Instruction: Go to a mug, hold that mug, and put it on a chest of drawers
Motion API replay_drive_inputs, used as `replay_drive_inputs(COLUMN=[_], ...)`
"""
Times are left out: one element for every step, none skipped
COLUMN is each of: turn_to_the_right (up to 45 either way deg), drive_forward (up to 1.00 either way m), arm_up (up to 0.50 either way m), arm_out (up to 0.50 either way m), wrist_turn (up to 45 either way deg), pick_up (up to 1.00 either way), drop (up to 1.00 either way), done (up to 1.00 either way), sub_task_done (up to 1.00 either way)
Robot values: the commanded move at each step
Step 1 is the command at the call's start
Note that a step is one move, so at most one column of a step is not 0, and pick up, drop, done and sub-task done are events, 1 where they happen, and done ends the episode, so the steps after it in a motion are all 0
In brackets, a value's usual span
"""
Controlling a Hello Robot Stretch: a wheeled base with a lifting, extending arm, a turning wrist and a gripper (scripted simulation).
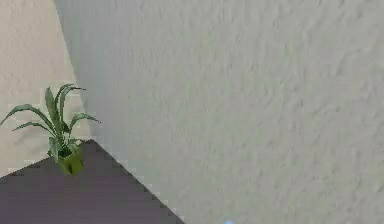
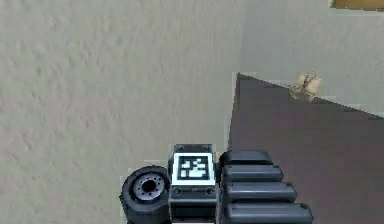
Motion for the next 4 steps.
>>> replay_drive_inputs(turn_to_the_right=[-39.0, 0.0, -45.0, -27.0], drive_forward=[0.00, 0.90, 0.00, 0.00], arm_up=[0.00, 0.00, 0.00, 0.00], arm_out=[0.00, 0.00, 0.00, 0.00], wrist_turn=[0.0, 0.0, 0.0, 0.0], pick_up=[0.00, 0.00, 0.00, 0.00], drop=[0.00, 0.00, 0.00, 0.00], done=[0.00, 0.00, 0.00, 0.00], sub_task_done=[0.00, 0.00, 0.00, 0.00])
